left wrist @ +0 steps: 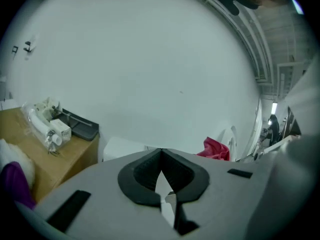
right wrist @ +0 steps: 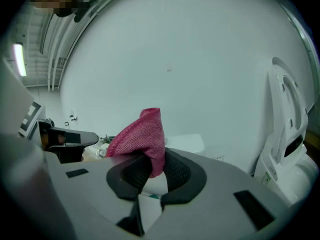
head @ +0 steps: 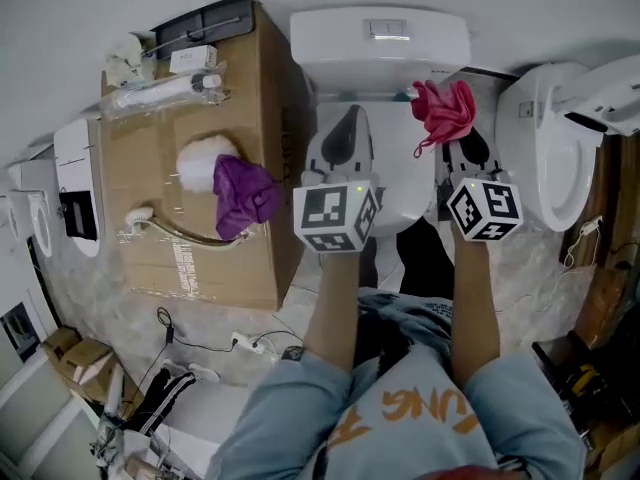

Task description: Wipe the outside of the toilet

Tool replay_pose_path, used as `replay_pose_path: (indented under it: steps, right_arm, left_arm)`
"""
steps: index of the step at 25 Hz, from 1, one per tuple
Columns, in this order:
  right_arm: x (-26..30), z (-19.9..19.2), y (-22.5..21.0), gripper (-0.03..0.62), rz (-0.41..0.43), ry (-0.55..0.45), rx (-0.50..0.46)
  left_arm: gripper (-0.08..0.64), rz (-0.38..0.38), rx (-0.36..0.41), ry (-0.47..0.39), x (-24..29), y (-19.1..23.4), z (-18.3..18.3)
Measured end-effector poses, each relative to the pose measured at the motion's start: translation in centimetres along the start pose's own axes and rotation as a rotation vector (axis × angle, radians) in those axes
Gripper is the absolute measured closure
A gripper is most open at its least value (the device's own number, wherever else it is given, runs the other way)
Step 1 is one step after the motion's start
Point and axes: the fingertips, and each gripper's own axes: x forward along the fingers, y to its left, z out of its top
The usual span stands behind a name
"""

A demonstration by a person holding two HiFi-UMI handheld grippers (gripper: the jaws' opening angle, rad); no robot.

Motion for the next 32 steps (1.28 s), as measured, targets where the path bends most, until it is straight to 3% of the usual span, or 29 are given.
replay_pose_path:
  steps: [4,8,17,21,32]
  right_arm:
    - [-0.6,4.9,2.5,0.518,-0.004,-0.073,-0.006]
    - [-1.6,8.7,5.4,0.517,0.001,-0.121,-0.008]
    - [-2.7,16.4,10.0,0.517,0.049,-0.211,-0.12]
    - [-3.4,19.7,10.6,0.517,0.052,-0.265,-0.162]
    - [-3.4,23.5,10.6,0.517,0.017,-0.321,-0.197]
  left_arm:
    - [0.535,0.012,-0.021,-0.068,-2.2,0.5,4.2]
    - [0.535,-0.015,0.008,-0.094,-3.9,0.3,7.7]
    - [0.535,-0.073,0.213,-0.177,-5.7,-1.6,17.2]
    - [0.535,-0.076,0.287,-0.204,-5.8,-2.0,19.8]
    - [0.535,-0.093,0.344,-0.246,-5.2,-3.1,23.0]
